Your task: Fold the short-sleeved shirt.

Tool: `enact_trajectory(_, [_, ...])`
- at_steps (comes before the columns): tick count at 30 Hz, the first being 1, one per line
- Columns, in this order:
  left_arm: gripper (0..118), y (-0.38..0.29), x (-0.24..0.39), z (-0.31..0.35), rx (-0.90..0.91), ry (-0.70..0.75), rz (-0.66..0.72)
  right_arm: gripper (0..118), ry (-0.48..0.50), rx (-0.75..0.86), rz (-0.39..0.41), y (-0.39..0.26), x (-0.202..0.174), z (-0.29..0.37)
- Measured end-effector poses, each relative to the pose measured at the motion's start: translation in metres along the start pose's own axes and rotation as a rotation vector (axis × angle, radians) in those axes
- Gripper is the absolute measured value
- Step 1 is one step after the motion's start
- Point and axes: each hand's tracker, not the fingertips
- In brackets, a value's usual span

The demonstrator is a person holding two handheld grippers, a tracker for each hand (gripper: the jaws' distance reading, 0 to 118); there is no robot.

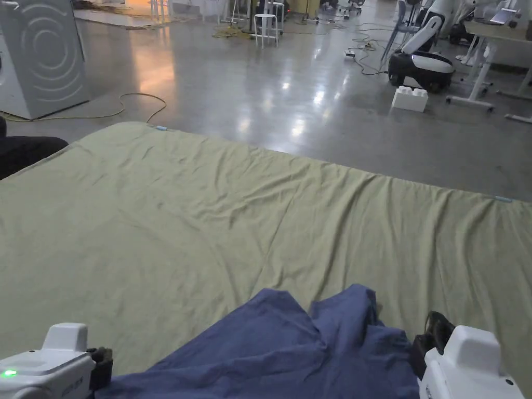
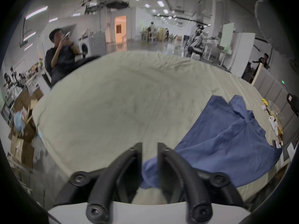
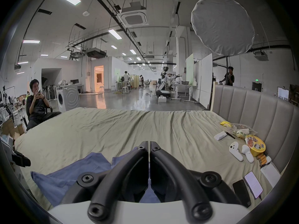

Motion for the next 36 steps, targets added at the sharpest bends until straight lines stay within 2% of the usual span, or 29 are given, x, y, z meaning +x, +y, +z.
enact_trajectory(1, [54,-0.003,-0.003,-0.006,-0.033,-0.008,0.019,2,0.002,-0.008,0.003,-0.002,-0.001,-0.001])
enact_trajectory(2, [70,-0.005,-0.006,-0.012,-0.052,-0.007,0.035,2,0.005,-0.016,0.005,-0.003,-0.001,-0.002])
enact_trajectory(3, [78,-0.007,-0.008,-0.019,-0.091,0.009,0.044,2,0.007,-0.030,0.010,-0.005,-0.002,-0.003])
enact_trajectory(10, [77,-0.025,-0.006,-0.056,-0.224,0.058,0.052,2,-0.003,-0.102,0.000,-0.018,-0.001,-0.009])
enact_trajectory(13, [77,-0.028,-0.003,-0.058,-0.180,0.071,0.059,2,0.000,-0.118,0.008,-0.023,-0.001,-0.012])
enact_trajectory(15, [71,-0.027,0.003,-0.056,-0.176,0.078,0.045,2,0.001,-0.126,0.012,-0.025,0.000,-0.014])
enact_trajectory(17, [57,-0.028,0.008,-0.058,-0.166,0.073,0.008,2,0.005,-0.135,0.021,-0.027,0.001,-0.017])
enact_trajectory(18, [46,-0.028,0.012,-0.058,-0.147,0.078,-0.035,2,0.007,-0.141,0.026,-0.027,0.002,-0.020])
enact_trajectory(19, [22,-0.027,0.013,-0.055,-0.135,0.033,-0.045,2,0.009,-0.146,0.030,-0.028,0.003,-0.024])
enact_trajectory(20, [8,-0.027,0.014,-0.054,-0.123,0.005,-0.043,2,0.012,-0.155,0.033,-0.028,0.005,-0.029])
enact_trajectory(23, [8,-0.026,0.017,-0.050,-0.132,0.023,-0.056,2,0.029,-0.209,0.045,-0.026,0.014,-0.054])
enact_trajectory(26, [8,-0.026,0.010,-0.045,-0.118,0.022,-0.007,5,0.078,-0.304,0.093,-0.025,0.026,-0.094])
enact_trajectory(27, [8,-0.026,0.010,-0.043,-0.116,0.022,0.005,12,0.100,-0.357,0.134,-0.026,0.028,-0.112])
enact_trajectory(29, [7,-0.027,0.011,-0.039,-0.103,0.023,0.005,50,0.128,-0.411,0.149,-0.031,0.035,-0.142])
enact_trajectory(30, [7,-0.027,0.011,-0.037,-0.102,0.024,0.002,63,0.130,-0.425,0.152,-0.032,0.036,-0.146])
enact_trajectory(31, [7,-0.027,0.012,-0.036,-0.099,0.024,-0.003,71,0.155,-0.501,0.155,-0.036,0.037,-0.159])
enact_trajectory(34, [7,-0.027,0.014,-0.032,-0.091,0.024,-0.007,80,0.232,-0.662,0.164,-0.050,0.042,-0.214])
enact_trajectory(36, [7,-0.028,0.014,-0.031,-0.088,0.024,-0.004,82,0.243,-0.735,0.176,-0.062,0.042,-0.232])
